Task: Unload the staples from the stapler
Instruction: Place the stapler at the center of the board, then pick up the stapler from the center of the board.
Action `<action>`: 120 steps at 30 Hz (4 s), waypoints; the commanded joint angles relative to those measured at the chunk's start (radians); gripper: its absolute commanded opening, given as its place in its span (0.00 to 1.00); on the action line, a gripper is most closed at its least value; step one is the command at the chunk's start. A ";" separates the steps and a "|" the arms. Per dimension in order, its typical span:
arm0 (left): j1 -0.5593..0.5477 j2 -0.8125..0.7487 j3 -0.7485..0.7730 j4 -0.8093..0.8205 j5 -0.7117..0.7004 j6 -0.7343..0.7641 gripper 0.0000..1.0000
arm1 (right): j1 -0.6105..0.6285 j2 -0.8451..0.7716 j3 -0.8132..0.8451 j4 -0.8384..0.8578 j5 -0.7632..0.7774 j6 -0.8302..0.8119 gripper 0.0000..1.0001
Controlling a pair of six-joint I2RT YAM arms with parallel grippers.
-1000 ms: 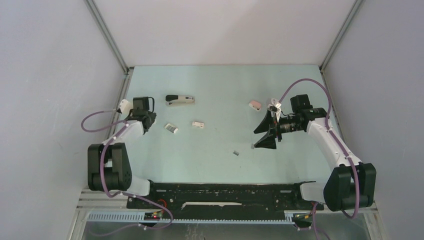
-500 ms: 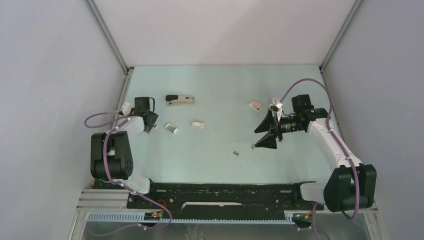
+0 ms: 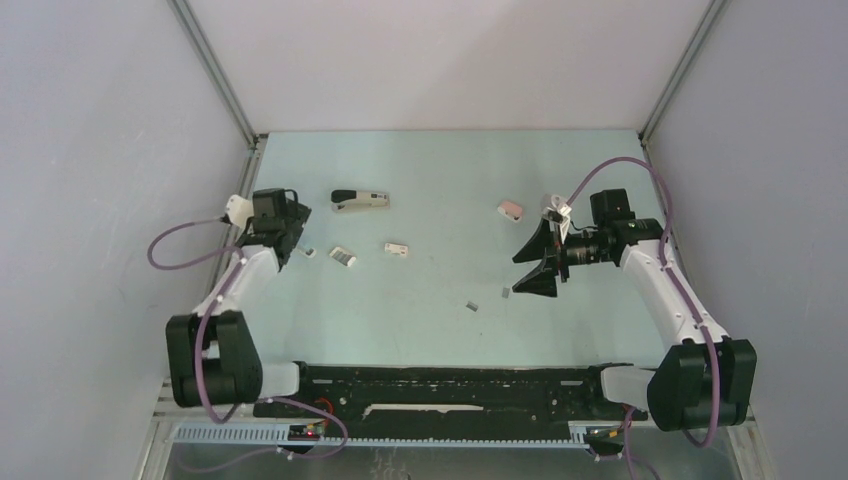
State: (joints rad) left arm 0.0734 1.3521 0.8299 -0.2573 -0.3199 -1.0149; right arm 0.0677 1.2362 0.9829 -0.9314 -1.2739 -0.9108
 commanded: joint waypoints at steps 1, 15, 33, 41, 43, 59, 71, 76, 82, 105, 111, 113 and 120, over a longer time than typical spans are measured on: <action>0.008 -0.134 -0.061 -0.017 -0.004 -0.014 0.98 | -0.012 -0.030 0.021 0.000 -0.028 -0.008 0.88; 0.006 -0.403 -0.124 0.000 0.186 0.016 1.00 | -0.045 -0.049 0.022 -0.013 -0.031 -0.029 0.88; -0.024 -0.401 -0.016 0.394 0.991 0.265 1.00 | -0.121 -0.104 0.022 0.000 0.007 -0.031 0.88; -0.283 -0.331 0.100 0.075 1.028 0.675 1.00 | -0.142 -0.120 0.022 0.188 0.184 0.174 0.89; -0.311 -0.343 0.112 -0.009 0.943 0.751 1.00 | -0.126 -0.112 0.023 0.258 0.265 0.225 0.92; -0.398 -0.380 0.110 -0.105 0.753 0.829 1.00 | 0.104 0.671 0.825 -0.070 0.894 0.405 0.92; -0.401 -0.386 0.115 -0.117 0.738 0.838 1.00 | 0.152 1.078 1.244 -0.213 1.085 0.462 0.80; -0.400 -0.390 0.115 -0.119 0.735 0.841 1.00 | 0.164 1.120 1.246 -0.211 1.095 0.453 0.78; -0.400 -0.387 0.115 -0.120 0.736 0.842 1.00 | 0.174 1.151 1.250 -0.211 1.095 0.445 0.74; -0.400 -0.383 0.115 -0.122 0.736 0.843 1.00 | 0.198 1.169 1.259 -0.192 1.130 0.439 0.17; -0.400 -0.386 0.114 -0.122 0.733 0.845 1.00 | 0.204 1.110 1.217 -0.167 1.099 0.435 0.09; -0.400 -0.386 0.115 -0.122 0.732 0.846 1.00 | 0.204 1.080 1.192 -0.158 1.075 0.436 0.04; -0.401 -0.388 0.114 -0.122 0.730 0.848 1.00 | 0.203 0.959 1.072 -0.109 0.972 0.444 0.00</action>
State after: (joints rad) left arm -0.3214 0.9794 0.8906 -0.3851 0.4206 -0.1978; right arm 0.2607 2.3329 2.1017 -1.0874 -0.2138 -0.4690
